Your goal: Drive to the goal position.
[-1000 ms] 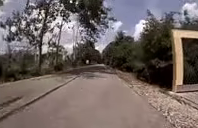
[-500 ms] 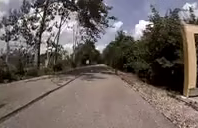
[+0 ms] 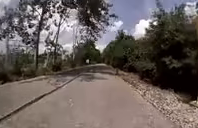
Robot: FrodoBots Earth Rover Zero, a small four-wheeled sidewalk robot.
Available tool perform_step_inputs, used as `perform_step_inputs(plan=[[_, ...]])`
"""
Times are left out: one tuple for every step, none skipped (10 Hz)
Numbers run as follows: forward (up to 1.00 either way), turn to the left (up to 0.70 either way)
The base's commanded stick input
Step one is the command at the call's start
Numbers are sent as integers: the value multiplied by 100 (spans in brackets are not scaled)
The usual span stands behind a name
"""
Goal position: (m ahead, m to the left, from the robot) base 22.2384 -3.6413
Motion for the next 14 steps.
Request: perform_step_inputs(plan=[[70,0],[70,0],[70,0],[70,0],[70,0],[70,0],[70,0],[70,0],[70,0],[70,0],[70,0],[70,0],[70,0],[70,0]])
